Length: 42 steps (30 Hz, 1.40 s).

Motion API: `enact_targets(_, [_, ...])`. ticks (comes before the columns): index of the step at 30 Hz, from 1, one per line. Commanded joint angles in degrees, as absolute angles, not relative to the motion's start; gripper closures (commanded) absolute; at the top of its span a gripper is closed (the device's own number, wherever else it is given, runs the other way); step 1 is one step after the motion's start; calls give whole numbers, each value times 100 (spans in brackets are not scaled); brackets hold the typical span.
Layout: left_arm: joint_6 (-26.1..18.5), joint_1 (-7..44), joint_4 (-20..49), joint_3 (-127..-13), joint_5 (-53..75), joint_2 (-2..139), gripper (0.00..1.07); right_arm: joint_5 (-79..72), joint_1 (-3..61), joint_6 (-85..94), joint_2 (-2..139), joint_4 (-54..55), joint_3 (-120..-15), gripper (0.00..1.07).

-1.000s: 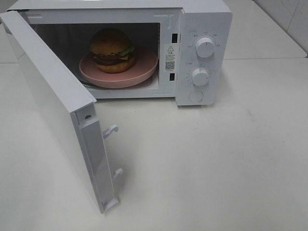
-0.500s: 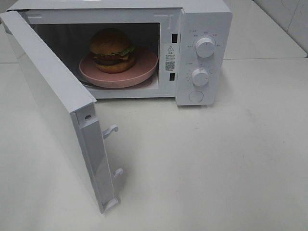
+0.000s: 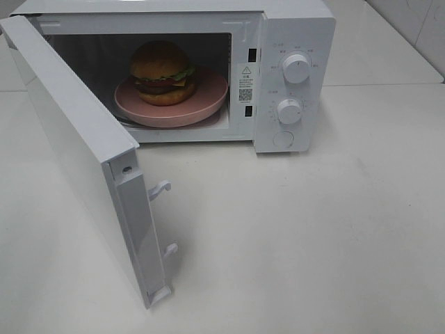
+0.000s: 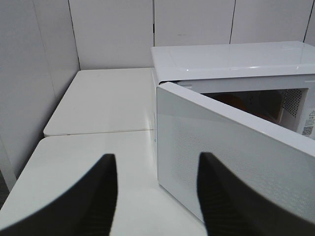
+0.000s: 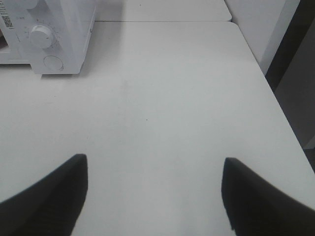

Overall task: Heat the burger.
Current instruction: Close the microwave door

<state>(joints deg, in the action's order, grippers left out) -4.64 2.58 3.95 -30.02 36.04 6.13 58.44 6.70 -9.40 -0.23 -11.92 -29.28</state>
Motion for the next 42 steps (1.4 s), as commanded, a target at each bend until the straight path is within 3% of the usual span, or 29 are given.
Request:
enact_targets(1, [-430,281,401,-3019,3237,980,83,5810,625,-1008,-172,-1215,-2905,34])
enact_targets(2, [-430,281,401,-3008,3128,1215,94,5810,625,-1008,-172,-1215,-2905,34])
enact_targets(3, [-430,281,401,-3008,3128,1215,94,5810,625,-1008,-172,-1215,-2905,34])
enact_targets(5, [-430,281,401,-2951,2934,1587,107,5810,625,-1008,-172,-1215,-2905,34])
enact_targets(12, [-430,281,395,-2670,2005,2269,107,5810,625,-1008,-172,-1215,-2905,34])
enact_targets(25, [-430,281,401,-1381,-1049,3507,107,5810,625,-1008,-172,-1215,-2905,34])
enact_targets(42, [-401,281,292,-1169,-3638,5942,107,5810,625,-1008,-172,-1215,-2905,34])
